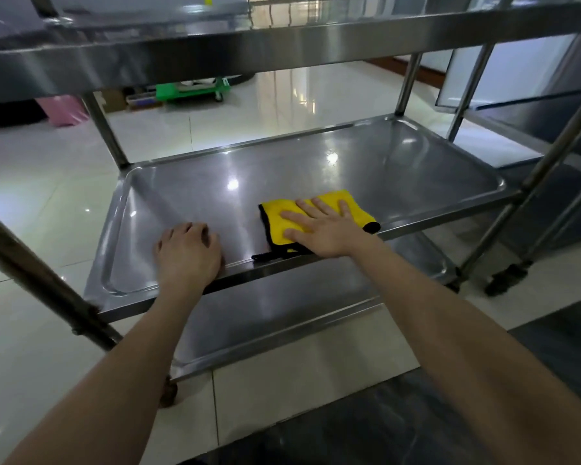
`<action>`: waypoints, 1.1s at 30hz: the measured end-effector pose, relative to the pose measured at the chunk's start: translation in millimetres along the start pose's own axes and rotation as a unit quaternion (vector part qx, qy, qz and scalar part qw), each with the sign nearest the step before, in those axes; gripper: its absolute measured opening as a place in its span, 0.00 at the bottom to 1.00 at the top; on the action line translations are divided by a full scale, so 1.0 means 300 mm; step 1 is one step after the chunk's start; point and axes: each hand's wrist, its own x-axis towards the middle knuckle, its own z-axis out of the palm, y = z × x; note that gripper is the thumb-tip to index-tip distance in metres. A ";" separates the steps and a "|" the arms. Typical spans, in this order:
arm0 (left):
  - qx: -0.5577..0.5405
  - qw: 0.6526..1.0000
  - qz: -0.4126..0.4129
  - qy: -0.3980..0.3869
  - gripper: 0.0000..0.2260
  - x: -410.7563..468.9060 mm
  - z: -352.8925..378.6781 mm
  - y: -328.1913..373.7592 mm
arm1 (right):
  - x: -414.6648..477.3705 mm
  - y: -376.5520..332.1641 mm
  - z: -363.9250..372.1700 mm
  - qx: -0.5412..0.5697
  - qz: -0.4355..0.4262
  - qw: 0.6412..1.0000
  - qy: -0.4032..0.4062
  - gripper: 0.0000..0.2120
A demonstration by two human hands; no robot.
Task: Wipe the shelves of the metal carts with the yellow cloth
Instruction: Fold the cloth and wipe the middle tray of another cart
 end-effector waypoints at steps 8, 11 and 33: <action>0.028 0.999 -0.002 0.041 0.20 -0.002 0.006 0.018 | -0.039 0.420 -0.075 -0.024 0.088 0.996 -0.014 0.34; -0.036 0.997 -0.003 0.070 0.21 -0.008 0.022 0.175 | -0.027 0.404 -0.059 -0.025 0.066 0.997 -0.012 0.37; 0.074 0.997 0.030 -0.015 0.25 0.069 0.204 0.564 | 0.842 0.359 -0.214 -0.015 -0.040 0.999 -0.013 0.36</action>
